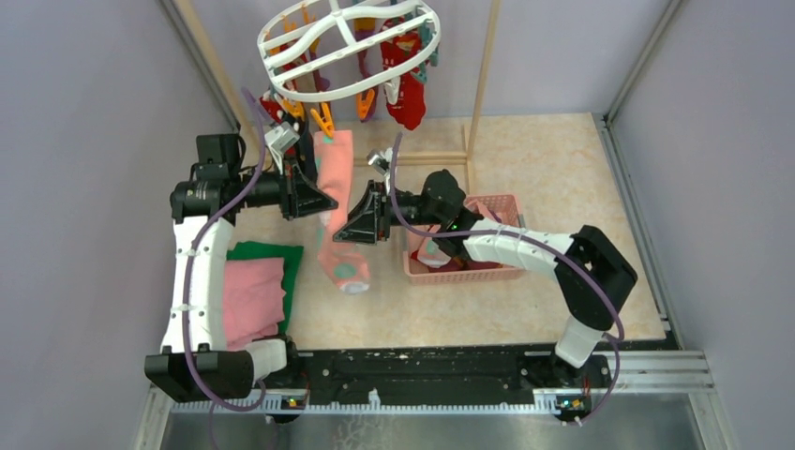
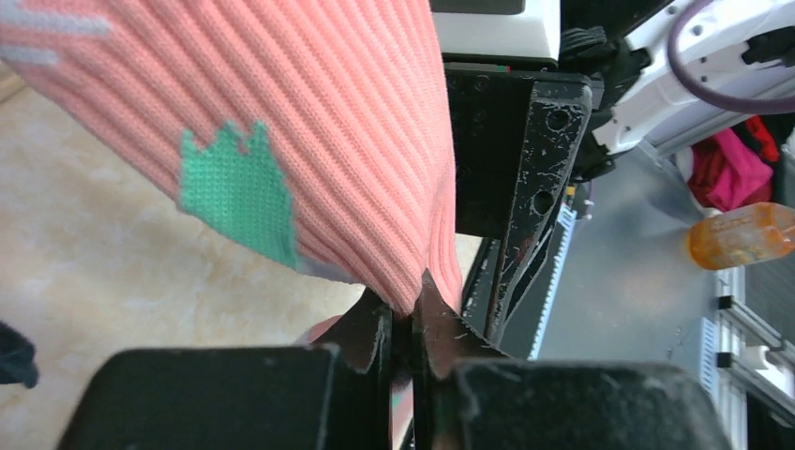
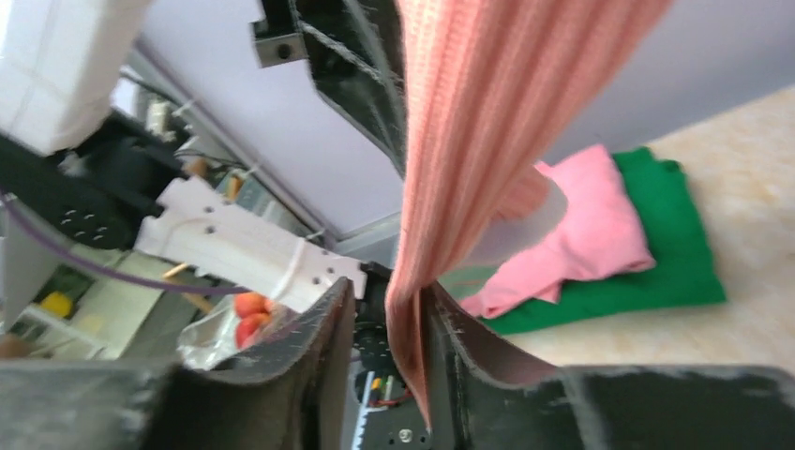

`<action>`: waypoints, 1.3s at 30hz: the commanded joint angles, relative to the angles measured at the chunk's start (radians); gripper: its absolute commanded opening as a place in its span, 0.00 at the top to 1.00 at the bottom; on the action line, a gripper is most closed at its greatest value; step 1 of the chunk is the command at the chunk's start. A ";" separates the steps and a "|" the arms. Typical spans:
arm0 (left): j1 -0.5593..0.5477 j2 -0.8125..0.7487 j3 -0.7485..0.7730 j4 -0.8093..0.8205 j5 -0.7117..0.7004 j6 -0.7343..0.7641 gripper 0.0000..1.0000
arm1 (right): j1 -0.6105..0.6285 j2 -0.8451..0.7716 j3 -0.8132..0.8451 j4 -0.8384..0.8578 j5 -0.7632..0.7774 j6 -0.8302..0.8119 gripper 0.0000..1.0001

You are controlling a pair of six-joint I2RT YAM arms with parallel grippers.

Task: Remove the socks clipped to the hanger
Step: Remove the sock from the hanger.

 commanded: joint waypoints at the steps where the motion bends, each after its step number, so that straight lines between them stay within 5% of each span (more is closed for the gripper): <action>1: -0.001 -0.063 -0.022 0.115 -0.046 -0.043 0.97 | 0.005 -0.156 -0.003 -0.268 0.185 -0.281 0.60; 6: -0.003 -0.106 -0.075 0.203 -0.086 -0.090 1.00 | -0.003 -0.294 -0.028 -0.389 0.415 -0.432 0.37; 14: -0.032 -0.089 -0.132 0.263 -0.073 -0.122 1.00 | -0.005 -0.285 0.188 -0.494 0.517 -0.535 0.27; 17: -0.039 -0.096 -0.146 0.280 -0.074 -0.130 1.00 | -0.005 -0.217 0.311 -0.525 0.545 -0.525 0.02; 28: -0.043 -0.139 -0.154 0.286 -0.064 -0.139 1.00 | -0.011 0.051 0.742 -0.734 0.621 -0.544 0.04; 39: -0.046 -0.128 -0.157 0.288 -0.065 -0.139 1.00 | -0.011 0.122 0.802 -0.710 0.679 -0.559 0.20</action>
